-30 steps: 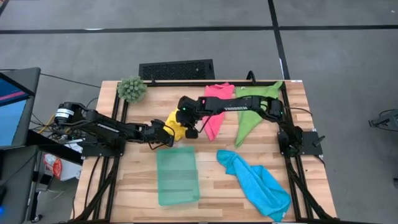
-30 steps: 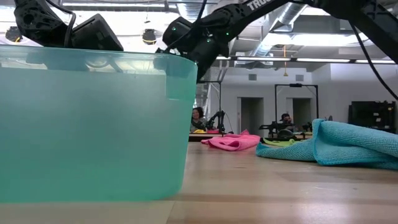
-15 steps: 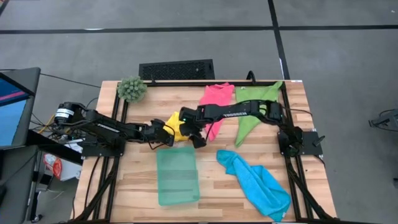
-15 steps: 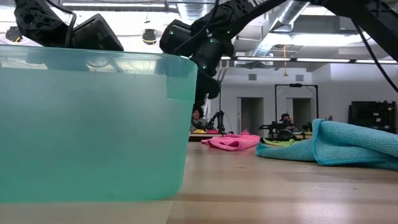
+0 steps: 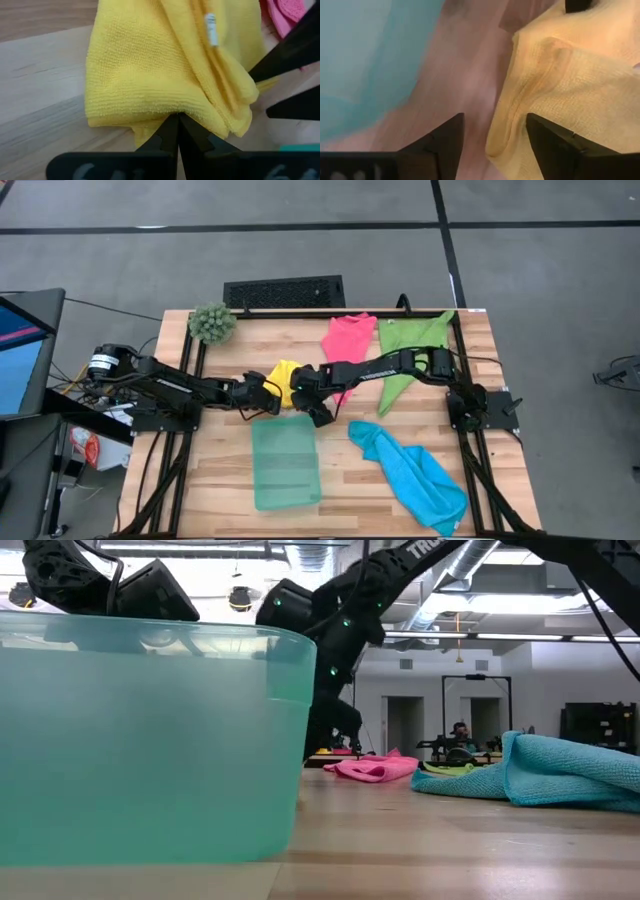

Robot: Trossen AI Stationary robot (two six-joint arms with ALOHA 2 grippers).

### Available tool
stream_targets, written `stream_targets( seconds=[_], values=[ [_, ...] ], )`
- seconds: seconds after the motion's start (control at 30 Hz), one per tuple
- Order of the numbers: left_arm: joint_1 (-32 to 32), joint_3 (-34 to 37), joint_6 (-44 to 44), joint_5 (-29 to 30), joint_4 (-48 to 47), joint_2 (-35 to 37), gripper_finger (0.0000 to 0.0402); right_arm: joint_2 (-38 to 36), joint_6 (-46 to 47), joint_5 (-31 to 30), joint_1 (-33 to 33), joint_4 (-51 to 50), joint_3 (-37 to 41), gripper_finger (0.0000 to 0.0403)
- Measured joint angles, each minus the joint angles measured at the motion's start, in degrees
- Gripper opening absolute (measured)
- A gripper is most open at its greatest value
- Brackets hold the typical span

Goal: Fold microfiber towels
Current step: Fold the yellow towel

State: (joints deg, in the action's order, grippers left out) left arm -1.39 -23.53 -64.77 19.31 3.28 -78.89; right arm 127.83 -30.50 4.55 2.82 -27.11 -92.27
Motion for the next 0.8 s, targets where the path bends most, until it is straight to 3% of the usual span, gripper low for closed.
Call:
stream_targets(
  seconds=[0.3,0.6,0.8],
  values=[
    [0.0,0.0,-0.2,0.0,0.5,0.0,0.0,-0.3,4.6,-5.5,-0.4,2.7,2.5,0.0192],
    [0.0,0.0,-0.2,0.0,0.8,0.0,0.0,-0.1,5.5,-10.0,-0.6,3.4,2.5,0.0017],
    [0.0,0.0,0.1,0.0,0.8,0.0,0.0,-0.3,9.3,-6.8,1.7,-1.3,-0.6,0.0014]
  ],
)
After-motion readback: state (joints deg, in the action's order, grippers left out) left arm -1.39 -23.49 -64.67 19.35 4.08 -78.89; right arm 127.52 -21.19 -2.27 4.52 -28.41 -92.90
